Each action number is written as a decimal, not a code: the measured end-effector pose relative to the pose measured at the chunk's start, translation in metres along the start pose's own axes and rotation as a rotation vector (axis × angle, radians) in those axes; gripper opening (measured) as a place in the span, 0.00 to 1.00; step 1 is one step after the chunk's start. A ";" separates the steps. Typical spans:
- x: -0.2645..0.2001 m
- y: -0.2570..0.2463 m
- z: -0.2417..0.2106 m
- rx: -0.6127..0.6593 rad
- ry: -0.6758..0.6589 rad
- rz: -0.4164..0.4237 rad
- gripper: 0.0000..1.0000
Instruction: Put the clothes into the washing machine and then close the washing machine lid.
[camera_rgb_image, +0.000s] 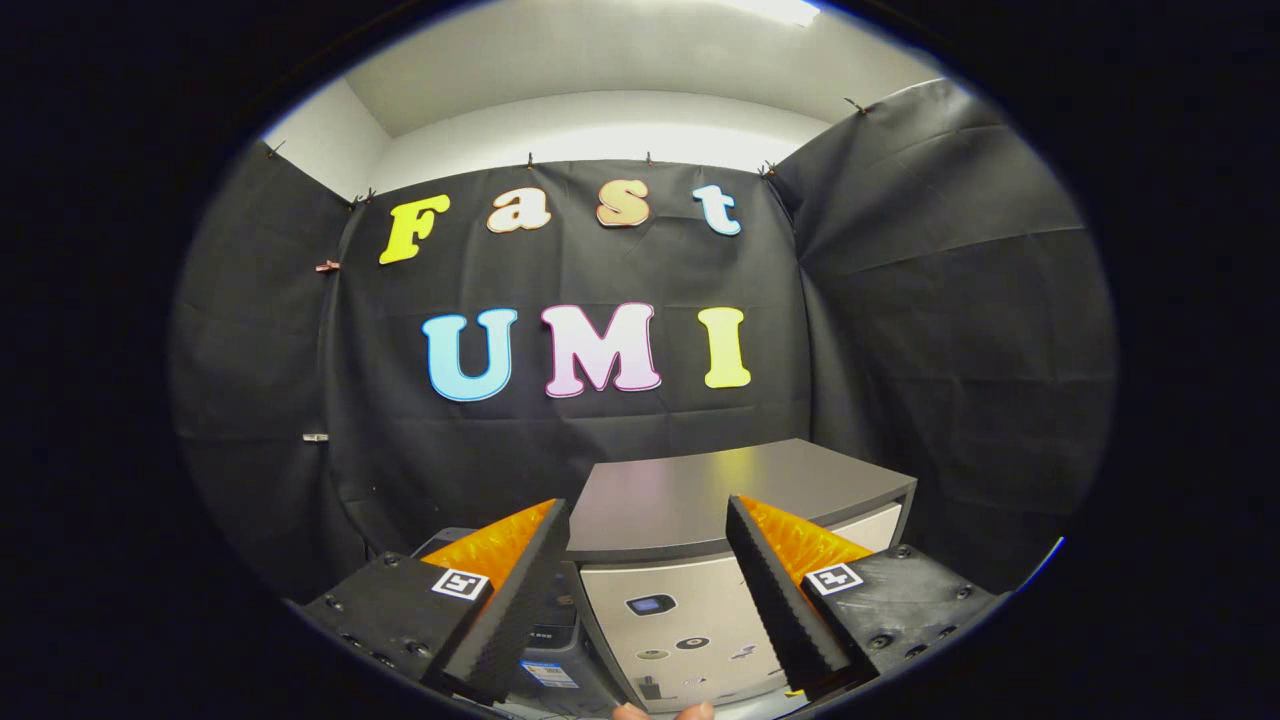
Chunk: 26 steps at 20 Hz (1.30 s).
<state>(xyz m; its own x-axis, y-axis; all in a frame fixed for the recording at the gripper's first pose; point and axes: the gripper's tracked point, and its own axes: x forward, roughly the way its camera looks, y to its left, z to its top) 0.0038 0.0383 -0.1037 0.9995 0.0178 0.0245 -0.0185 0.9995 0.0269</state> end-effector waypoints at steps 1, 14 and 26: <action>-0.001 -0.001 0.000 0.000 -0.001 -0.002 0.99; -0.003 -0.001 -0.001 -0.004 -0.006 -0.005 0.99; -0.003 0.003 -0.002 -0.008 -0.005 -0.002 0.99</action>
<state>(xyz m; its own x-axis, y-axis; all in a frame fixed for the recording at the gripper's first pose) 0.0005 0.0408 -0.1057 0.9995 0.0156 0.0289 -0.0162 0.9997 0.0190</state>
